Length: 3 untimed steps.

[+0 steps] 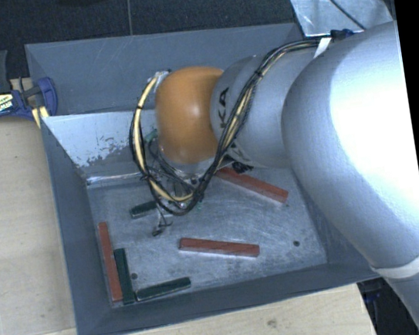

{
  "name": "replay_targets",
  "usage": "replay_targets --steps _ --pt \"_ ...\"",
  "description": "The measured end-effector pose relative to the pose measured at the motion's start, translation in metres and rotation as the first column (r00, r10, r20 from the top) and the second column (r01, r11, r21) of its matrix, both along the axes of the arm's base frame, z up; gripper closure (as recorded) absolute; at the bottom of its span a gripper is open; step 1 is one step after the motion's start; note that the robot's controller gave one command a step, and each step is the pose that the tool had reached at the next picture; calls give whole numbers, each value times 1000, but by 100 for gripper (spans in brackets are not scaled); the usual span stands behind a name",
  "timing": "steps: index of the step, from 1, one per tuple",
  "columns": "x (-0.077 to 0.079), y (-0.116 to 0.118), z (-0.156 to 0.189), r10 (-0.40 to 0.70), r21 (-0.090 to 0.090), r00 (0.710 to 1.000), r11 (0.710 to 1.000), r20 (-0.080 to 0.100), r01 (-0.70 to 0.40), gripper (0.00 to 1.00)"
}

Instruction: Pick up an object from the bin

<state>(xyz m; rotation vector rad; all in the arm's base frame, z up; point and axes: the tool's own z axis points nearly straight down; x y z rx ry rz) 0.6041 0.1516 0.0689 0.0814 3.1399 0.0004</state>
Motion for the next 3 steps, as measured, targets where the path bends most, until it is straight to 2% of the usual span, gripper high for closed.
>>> replay_targets --steps 1,2,3 --pt "2 0 2 -2 2 1000 1000 5 2 100" --pt "4 0 59 -3 2 1000 1000 8 3 100" --pt "6 -1 88 -4 1 1000 1000 6 4 100"
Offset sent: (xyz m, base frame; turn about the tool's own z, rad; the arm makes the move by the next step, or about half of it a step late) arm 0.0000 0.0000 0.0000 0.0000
